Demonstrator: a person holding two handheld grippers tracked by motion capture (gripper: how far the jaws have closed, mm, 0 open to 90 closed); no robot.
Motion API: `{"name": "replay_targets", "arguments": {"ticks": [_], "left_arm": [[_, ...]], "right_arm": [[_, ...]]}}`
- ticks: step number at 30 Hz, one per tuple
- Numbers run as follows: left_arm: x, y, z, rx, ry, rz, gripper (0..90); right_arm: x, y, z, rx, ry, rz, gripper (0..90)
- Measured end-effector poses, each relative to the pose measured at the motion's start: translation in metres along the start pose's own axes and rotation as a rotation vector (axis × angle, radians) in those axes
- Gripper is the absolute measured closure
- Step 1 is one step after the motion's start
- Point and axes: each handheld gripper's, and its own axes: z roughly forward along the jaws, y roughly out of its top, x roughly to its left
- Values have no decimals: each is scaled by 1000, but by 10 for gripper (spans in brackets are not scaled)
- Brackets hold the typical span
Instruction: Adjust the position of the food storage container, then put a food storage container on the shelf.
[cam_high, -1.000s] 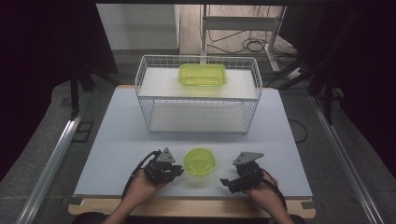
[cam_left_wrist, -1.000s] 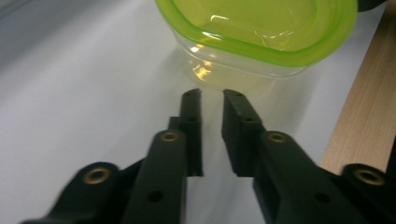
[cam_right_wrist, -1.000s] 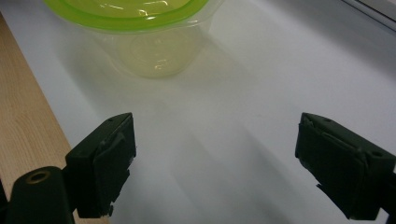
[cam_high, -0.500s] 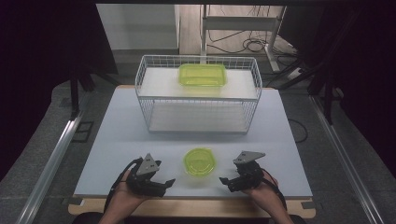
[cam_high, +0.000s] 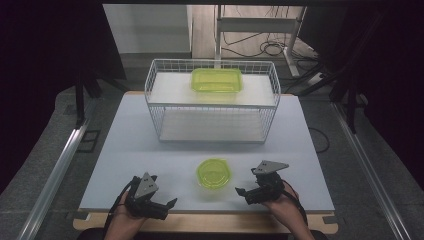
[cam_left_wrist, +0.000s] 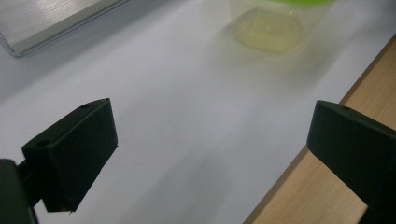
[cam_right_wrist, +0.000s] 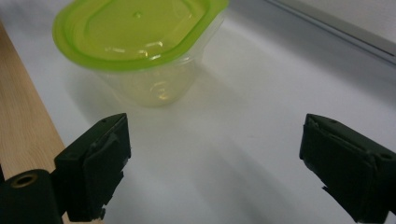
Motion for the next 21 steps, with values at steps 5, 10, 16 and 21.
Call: {"name": "replay_targets", "arguments": {"ticks": [5, 10, 16, 21], "left_arm": [[-2, -3, 2, -15, 4, 24, 6], [2, -5, -1, -35, 9, 0, 7], [3, -7, -1, -33, 13, 4, 11], [-2, -7, 3, -13, 13, 36, 11]], "right_arm": [[-4, -1, -2, -26, -3, 21, 58], [-4, -2, 0, -35, -2, 9, 54], [-5, -2, 0, -31, 0, 11, 56], [-3, 1, 1, -3, 20, 37, 59]]}}
